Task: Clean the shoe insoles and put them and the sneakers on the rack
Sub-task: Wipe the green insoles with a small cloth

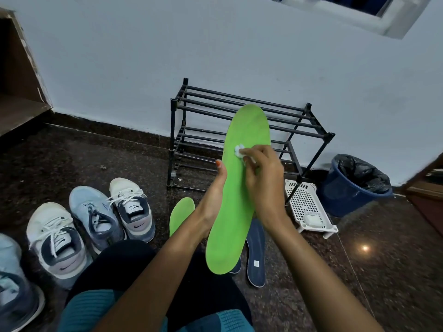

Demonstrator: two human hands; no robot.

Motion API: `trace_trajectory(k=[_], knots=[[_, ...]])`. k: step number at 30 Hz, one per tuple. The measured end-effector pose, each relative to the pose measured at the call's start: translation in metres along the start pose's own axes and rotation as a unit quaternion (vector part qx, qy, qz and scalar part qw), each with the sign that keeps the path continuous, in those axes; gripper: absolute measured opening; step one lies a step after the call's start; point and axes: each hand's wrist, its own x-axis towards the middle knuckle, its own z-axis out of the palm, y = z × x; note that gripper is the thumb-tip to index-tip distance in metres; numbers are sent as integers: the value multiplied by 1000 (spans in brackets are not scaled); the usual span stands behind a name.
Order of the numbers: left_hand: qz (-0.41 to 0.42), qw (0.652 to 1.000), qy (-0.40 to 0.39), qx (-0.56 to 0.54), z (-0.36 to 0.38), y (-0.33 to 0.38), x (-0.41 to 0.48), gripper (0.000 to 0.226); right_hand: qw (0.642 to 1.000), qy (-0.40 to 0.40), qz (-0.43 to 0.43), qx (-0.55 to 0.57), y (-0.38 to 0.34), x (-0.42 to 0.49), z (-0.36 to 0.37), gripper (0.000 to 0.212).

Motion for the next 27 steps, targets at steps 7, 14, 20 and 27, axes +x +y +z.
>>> trace_trajectory(k=[7, 14, 20, 27], knots=[[-26, 997, -6, -67, -2, -3, 3, 67, 999, 20, 34, 5, 9, 14, -3, 19], [9, 996, 91, -10, -7, -2, 4, 65, 997, -55, -5, 51, -16, -42, 6, 19], [-21, 994, 73, -73, -6, -4, 5, 65, 999, -37, -1, 17, -8, -21, 3, 17], [-32, 997, 58, -42, -3, -3, 1, 60, 999, 0, 43, 4, 4, -6, -1, 19]])
